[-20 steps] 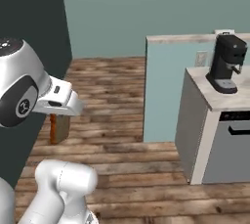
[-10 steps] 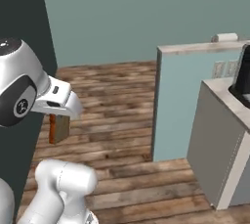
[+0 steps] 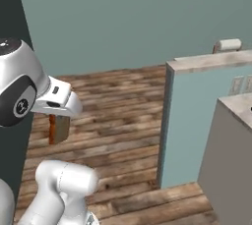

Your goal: Start the toaster. Once the lever pops up, take the bread to the plate on the dining counter.

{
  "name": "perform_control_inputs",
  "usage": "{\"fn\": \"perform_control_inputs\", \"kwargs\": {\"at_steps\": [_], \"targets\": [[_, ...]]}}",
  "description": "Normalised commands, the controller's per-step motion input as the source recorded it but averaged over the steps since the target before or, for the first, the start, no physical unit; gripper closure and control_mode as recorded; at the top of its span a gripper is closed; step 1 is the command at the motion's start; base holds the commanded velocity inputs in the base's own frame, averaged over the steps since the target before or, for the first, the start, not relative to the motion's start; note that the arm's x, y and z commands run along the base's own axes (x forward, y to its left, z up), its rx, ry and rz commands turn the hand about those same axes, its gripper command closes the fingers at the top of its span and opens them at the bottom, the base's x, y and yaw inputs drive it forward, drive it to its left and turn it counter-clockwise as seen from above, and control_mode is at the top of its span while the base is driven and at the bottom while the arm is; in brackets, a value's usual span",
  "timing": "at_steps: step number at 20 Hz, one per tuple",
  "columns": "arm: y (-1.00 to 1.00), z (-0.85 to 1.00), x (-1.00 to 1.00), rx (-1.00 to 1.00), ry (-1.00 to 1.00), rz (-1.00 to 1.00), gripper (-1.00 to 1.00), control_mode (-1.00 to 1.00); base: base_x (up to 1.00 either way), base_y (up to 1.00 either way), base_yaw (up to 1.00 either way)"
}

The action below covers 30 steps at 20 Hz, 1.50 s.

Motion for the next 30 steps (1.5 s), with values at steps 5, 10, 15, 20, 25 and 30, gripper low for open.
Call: {"fn": "perform_control_inputs", "kwargs": {"at_steps": [5, 10, 15, 20, 25, 30], "targets": [[0.0, 0.0, 0.0, 0.0, 0.0, 0.0, 1.0, 1.0, 1.0, 0.52, -0.29], [0.0, 0.0, 0.0, 0.0, 0.0, 0.0, 1.0, 1.0, 0.9, 0.85, -0.32], [0.0, 0.0, 0.0, 0.0, 0.0, 0.0, 1.0, 1.0, 0.8, 0.89, -0.4], [0.0, 0.0, 0.0, 0.0, 0.0, 0.0, 1.0, 1.0, 0.79, 0.85, -0.46], [0.0, 0.0, 0.0, 0.0, 0.0, 0.0, 1.0, 1.0, 0.74, 0.94, -0.47], [0.0, 0.0, 0.0, 0.0, 0.0, 0.0, 1.0, 1.0, 0.68, 0.96, -0.48]]}}
